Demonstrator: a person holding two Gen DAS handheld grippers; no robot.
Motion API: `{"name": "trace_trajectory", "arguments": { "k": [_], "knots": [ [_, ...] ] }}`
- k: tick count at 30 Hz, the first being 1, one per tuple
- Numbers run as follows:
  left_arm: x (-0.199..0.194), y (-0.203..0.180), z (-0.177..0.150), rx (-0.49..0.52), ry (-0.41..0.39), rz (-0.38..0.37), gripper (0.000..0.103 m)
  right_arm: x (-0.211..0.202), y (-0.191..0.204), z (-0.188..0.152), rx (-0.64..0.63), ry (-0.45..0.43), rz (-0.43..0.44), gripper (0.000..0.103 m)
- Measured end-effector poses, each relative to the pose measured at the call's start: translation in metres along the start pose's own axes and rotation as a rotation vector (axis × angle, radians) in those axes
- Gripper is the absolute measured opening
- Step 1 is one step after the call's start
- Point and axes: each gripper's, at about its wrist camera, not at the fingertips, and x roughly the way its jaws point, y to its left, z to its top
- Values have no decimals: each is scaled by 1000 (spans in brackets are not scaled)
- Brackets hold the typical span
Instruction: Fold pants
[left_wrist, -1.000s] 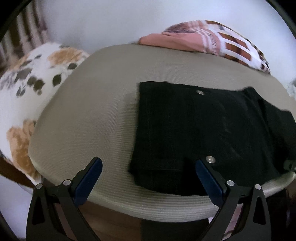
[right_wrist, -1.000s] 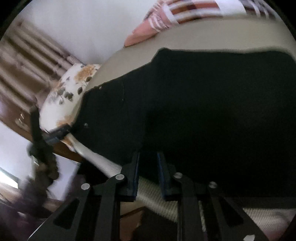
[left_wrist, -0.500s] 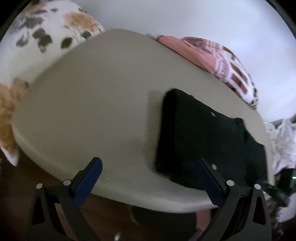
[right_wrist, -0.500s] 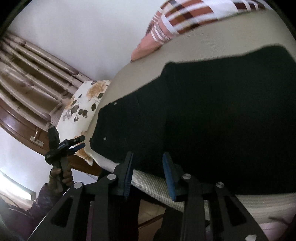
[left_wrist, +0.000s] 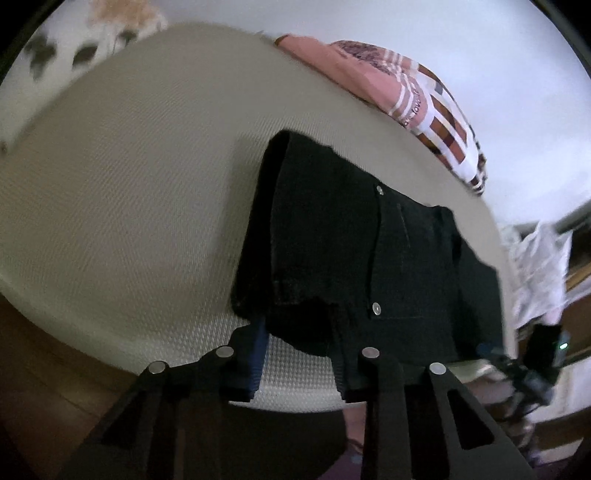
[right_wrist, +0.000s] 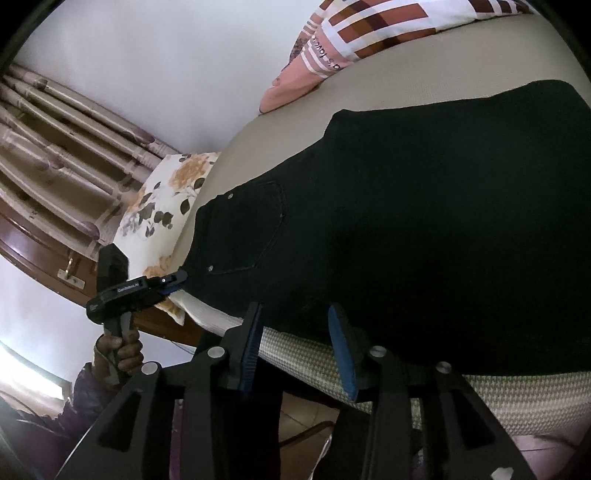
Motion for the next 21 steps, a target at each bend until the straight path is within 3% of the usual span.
{"name": "trace_trajectory", "arguments": {
  "k": [1,5,7,9,11,15,19,21],
  "knots": [
    [-3,-4,4,20,-22,29,16,0,0,0,0,-1,0,36],
    [-9,-3,24,58,-76,38,16,1,-1,-2,3,2,-4,37],
    [4,1,23,81,-36,78,15,1,-2,-3,7,6,-4,37],
    [17,14,16,53,15,60,16,1,-3,-3,12,5,0,37],
    [11,19,13,58,-19,32,17,0,-3,-3,15,2,6,38],
    [11,22,13,53,-27,59,32,2,-4,-2,24,7,17,42],
    [2,25,17,32,-42,74,63,1,-3,-2,26,6,22,43],
    [-12,31,20,11,-70,57,67,1,-3,-1,32,2,26,44]
  ]
}}
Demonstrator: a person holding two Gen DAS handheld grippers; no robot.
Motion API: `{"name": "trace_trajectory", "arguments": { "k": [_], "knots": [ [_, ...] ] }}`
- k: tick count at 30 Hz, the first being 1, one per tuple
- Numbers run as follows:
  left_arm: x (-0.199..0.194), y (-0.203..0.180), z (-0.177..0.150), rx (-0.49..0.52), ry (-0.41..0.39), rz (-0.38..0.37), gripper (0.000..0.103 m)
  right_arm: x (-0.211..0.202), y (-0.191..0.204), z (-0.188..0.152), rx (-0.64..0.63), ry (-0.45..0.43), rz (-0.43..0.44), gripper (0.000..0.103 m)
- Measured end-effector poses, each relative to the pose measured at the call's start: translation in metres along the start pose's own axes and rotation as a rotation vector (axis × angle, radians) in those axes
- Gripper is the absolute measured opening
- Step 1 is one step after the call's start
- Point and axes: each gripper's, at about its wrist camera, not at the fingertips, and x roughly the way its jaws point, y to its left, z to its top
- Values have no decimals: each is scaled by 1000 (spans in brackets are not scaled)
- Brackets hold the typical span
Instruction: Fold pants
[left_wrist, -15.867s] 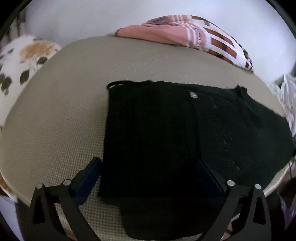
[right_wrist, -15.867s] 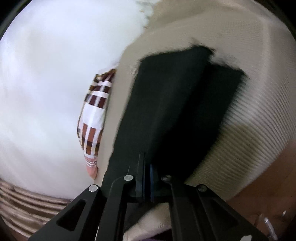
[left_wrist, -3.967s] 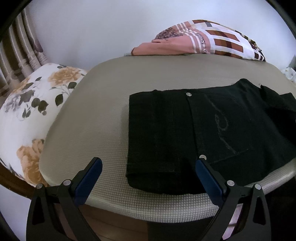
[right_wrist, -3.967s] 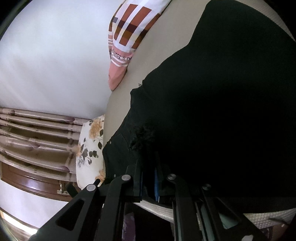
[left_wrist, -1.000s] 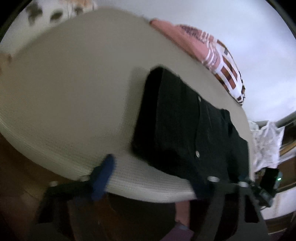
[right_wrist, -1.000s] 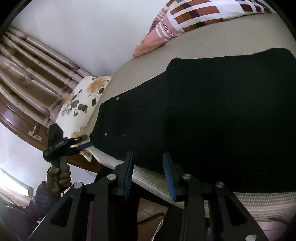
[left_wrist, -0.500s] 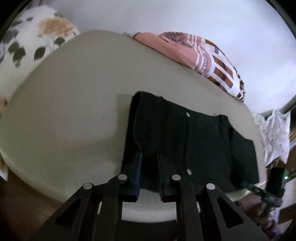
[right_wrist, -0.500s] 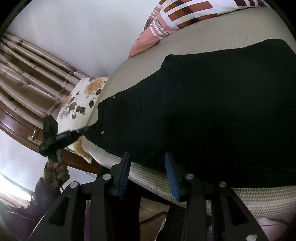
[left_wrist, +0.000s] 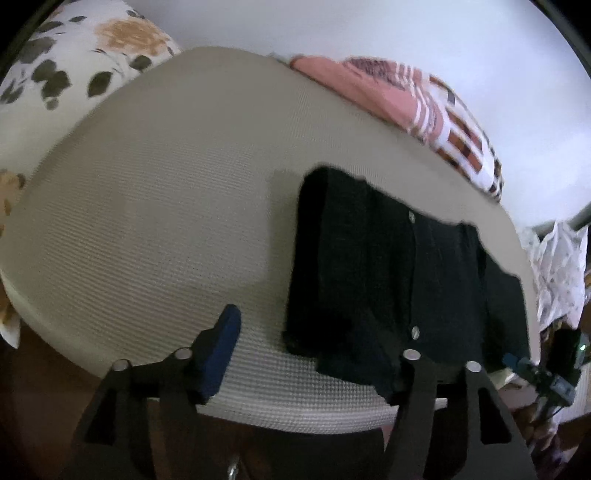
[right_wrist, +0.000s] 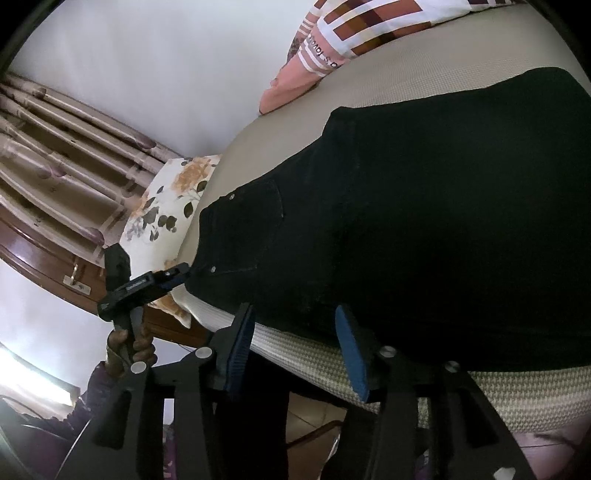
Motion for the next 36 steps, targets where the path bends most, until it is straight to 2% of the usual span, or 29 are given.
{"name": "trace_trajectory", "arguments": {
  "k": [2,5,8,9,12,19,24,28,30,31,33,36],
  "knots": [
    [-2,7,4,-36,15,-55,72,0,-1,0,6,-1,4,46],
    [13,14,6,-63,124,-125,73,2,-2,1,11,2,8,48],
    [32,17,5,-83,189,-192,73,3,-1,1,11,5,6,49],
    [35,17,5,-87,195,-205,73,3,-1,1,12,7,6,49],
    [46,15,10,-93,207,-325,73,2,1,0,15,7,4,49],
    [66,2,34,8,224,-437,73,4,4,-1,18,11,0,55],
    [77,-11,41,71,226,-452,71,4,6,-4,22,12,0,57],
    [83,-27,48,193,253,-423,71,5,6,-3,25,15,-1,59],
    [86,-33,50,243,272,-433,77,5,6,-4,23,15,-3,61],
    [88,-34,52,262,294,-463,84,5,7,-4,23,15,-5,61],
    [90,-37,54,290,324,-464,85,5,7,-4,24,18,-6,62],
    [89,-45,53,346,343,-423,85,4,8,-4,27,18,-7,63]
  ]
}}
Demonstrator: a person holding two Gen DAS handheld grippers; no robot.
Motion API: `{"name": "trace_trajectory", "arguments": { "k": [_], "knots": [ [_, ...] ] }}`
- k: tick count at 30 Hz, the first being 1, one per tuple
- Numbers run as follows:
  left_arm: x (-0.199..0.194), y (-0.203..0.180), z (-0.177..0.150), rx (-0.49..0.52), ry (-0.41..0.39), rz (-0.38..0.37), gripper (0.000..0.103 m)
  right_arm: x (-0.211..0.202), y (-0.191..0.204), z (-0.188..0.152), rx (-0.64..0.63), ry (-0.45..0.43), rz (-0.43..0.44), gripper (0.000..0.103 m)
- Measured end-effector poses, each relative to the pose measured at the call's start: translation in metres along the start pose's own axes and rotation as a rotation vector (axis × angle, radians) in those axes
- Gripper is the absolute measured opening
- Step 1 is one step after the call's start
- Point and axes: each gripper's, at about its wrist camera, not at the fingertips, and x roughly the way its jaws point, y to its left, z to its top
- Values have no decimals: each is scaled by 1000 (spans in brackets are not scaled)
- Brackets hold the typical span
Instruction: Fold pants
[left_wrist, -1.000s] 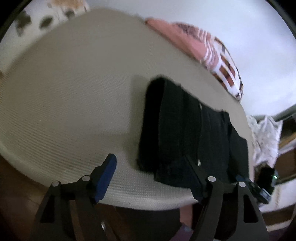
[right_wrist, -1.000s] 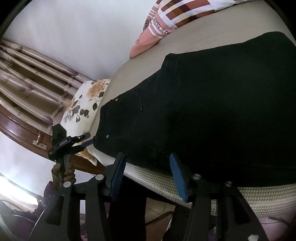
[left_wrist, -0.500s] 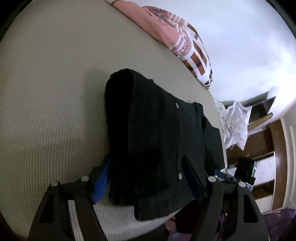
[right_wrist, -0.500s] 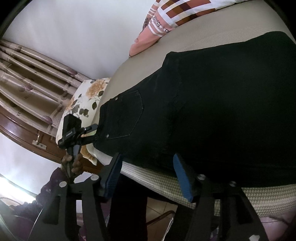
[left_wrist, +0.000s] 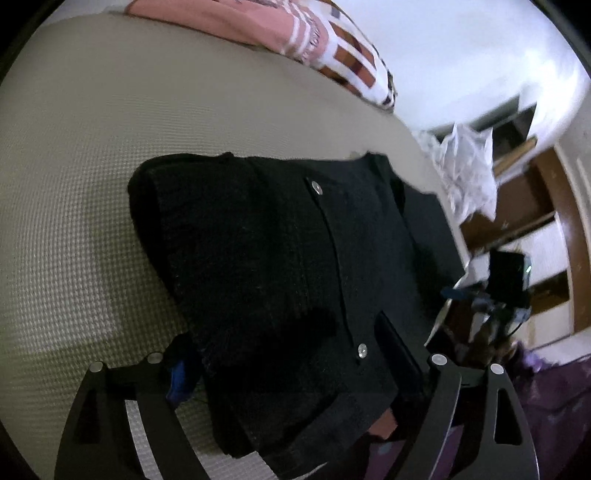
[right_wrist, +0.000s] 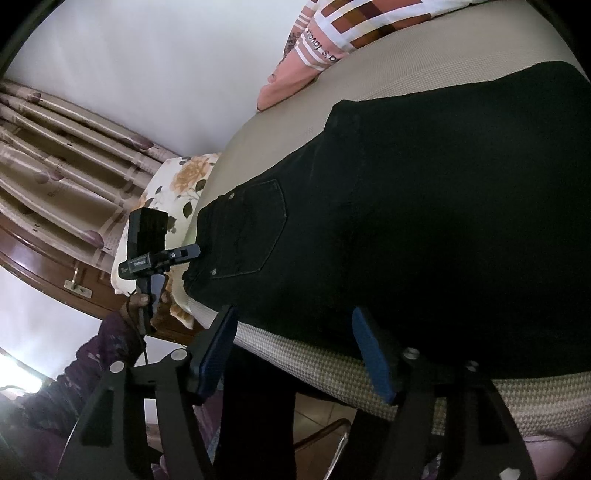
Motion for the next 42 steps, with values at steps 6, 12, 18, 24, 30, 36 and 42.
{"name": "trace_trajectory", "arguments": {
  "k": [6,12,18,24,30,36,42],
  "knots": [
    [-2,-1,-9,-35,-80,123,41,0,0,2,2,4,-7,67],
    [-16,-5,-20,-90,-162,61,28,2,2,3,7,4,-21,67],
    [-34,-25,-24,-109,-230,-7,20,2,1,3,10,-3,-18,68],
    [-40,-44,-25,-129,-254,-28,19,-2,0,3,18,-16,2,68],
    [-46,-66,-24,-146,-274,-51,19,-10,-5,7,31,-40,22,68],
    [-38,-110,-20,-94,-272,-65,19,-19,-10,9,57,-81,87,70],
    [-23,-140,-11,-105,-251,-119,19,-20,12,23,2,-84,185,70]
  ]
}}
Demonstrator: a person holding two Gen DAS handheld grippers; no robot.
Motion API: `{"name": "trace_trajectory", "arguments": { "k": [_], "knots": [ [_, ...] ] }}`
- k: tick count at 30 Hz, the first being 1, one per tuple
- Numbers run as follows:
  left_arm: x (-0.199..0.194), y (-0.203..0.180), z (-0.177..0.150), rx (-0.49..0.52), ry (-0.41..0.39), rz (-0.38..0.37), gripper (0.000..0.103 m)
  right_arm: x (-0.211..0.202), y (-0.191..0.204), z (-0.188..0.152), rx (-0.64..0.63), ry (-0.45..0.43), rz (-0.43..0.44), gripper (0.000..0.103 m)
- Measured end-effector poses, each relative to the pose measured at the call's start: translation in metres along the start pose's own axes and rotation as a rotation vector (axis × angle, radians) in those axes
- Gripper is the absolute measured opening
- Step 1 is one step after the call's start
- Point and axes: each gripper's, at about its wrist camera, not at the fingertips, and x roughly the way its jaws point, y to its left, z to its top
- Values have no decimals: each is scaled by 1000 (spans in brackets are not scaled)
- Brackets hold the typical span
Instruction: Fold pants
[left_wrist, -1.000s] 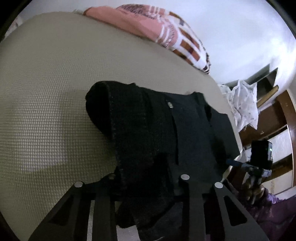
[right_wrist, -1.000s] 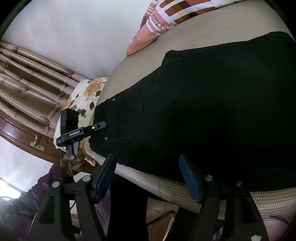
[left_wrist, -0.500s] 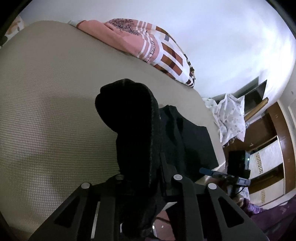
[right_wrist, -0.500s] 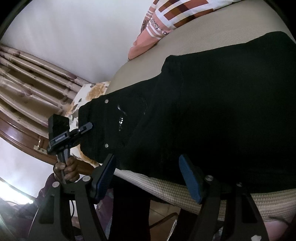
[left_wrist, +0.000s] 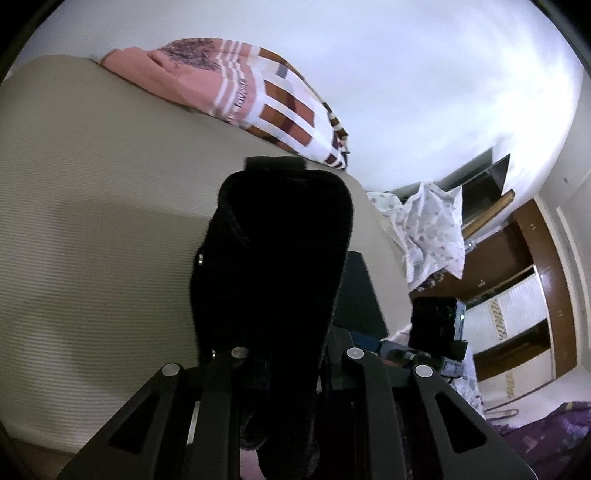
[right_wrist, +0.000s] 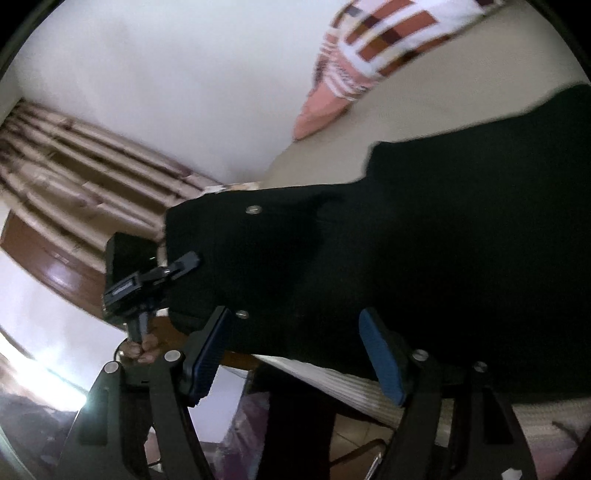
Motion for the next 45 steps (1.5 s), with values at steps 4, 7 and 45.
{"name": "trace_trajectory", "arguments": {
  "k": [4,7,45],
  "knots": [
    [15,-13,1,-18,14,-37,19,7,8,10,-4,9,61,70],
    [28,-25,3,-21,23,-55,19,10,7,17,8,9,94,71],
    [226,-158,56,250,151,-9,71,-245,-171,10,422,-428,163,100]
  ]
}}
